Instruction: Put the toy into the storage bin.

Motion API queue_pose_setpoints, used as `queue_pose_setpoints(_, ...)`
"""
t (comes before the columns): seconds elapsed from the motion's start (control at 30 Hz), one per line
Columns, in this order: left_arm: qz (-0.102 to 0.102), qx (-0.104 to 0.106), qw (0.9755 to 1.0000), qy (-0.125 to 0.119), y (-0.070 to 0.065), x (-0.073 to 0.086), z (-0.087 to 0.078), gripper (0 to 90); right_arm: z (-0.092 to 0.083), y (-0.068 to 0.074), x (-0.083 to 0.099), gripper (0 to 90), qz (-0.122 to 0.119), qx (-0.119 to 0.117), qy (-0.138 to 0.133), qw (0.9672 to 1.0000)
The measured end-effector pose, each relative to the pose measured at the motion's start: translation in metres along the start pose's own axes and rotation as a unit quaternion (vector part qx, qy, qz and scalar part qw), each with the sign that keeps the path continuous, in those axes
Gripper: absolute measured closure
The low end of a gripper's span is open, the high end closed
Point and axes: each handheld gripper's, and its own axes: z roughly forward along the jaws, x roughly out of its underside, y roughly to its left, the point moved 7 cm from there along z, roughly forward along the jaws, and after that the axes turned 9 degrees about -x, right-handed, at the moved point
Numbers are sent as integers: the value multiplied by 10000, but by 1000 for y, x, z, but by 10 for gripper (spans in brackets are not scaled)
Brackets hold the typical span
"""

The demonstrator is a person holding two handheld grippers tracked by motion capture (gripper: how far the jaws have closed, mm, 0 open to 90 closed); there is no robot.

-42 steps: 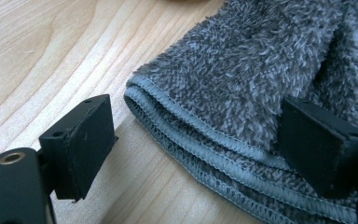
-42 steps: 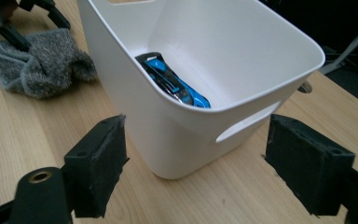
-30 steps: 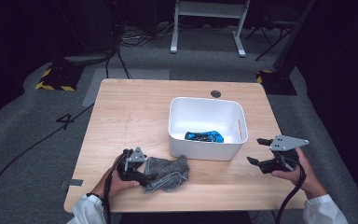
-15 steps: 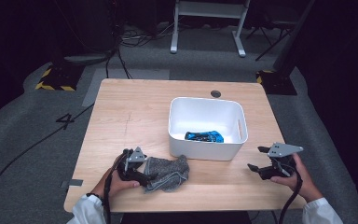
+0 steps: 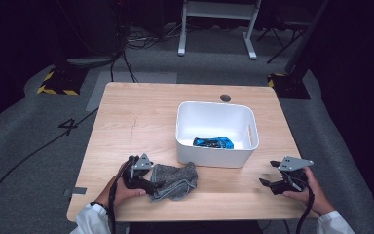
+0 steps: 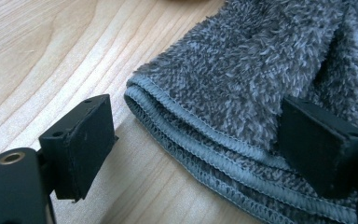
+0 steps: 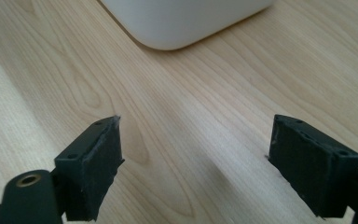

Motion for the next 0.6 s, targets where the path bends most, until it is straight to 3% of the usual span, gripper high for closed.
queue_pose_setpoints(0.3, 12, 14, 10000, -1, 0, 0, 0, 135, 1, -2, 19, 169, 280, -44, -102, 9995)
queue_pose_setpoints(0.6, 13, 16, 10000, 3, 0, 0, 0, 135, -3, -9, 42, 157, 914, 95, -350, 9952)
